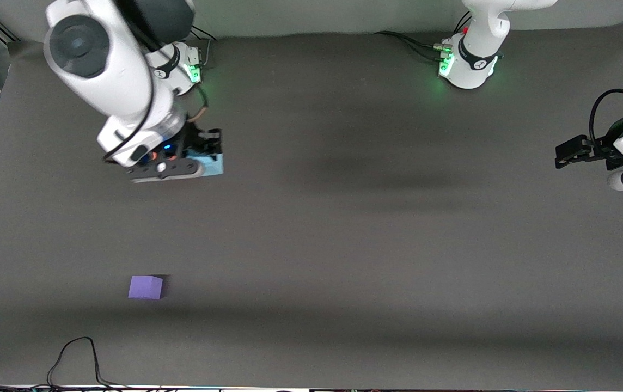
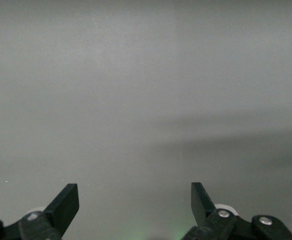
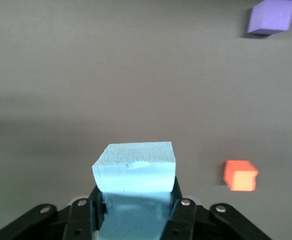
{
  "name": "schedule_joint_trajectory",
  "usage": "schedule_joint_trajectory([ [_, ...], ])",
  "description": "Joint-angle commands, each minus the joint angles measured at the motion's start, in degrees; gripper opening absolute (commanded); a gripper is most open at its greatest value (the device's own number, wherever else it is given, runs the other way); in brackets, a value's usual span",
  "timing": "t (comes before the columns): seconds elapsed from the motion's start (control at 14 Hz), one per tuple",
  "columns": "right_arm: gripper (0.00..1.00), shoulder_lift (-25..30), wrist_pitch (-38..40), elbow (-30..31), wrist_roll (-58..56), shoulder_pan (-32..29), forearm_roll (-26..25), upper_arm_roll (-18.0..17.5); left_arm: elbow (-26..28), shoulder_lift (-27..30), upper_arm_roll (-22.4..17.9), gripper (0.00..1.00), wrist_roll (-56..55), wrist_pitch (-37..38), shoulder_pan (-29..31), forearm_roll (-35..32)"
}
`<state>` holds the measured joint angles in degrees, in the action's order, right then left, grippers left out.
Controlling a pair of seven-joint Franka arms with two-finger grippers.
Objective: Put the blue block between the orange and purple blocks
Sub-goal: 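Carry the blue block with the right gripper between orange and purple blocks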
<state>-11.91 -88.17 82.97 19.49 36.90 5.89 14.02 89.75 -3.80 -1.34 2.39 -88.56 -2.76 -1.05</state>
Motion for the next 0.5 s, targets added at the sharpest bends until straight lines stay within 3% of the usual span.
schedule_joint_trajectory([
  [0.0, 0.51, 4.7, -0.2, 7.4, -10.1, 0.0, 0.5, 6.0, 0.3, 0.9, 0.3, 1.0, 0.0, -0.5, 0.4, 0.5],
  [0.36, 0.51, 6.0, -7.8, 17.9, -30.7, 0.0, 0.5, 22.2, 0.2, 0.6, 0.3, 1.0, 0.0, 0.1, 0.2, 0.6],
  [0.43, 0.51, 5.9, -10.3, 20.1, -32.7, 0.0, 0.5, 24.1, 0.2, 0.6, 0.3, 1.0, 0.2, 0.1, 0.1, 0.5],
])
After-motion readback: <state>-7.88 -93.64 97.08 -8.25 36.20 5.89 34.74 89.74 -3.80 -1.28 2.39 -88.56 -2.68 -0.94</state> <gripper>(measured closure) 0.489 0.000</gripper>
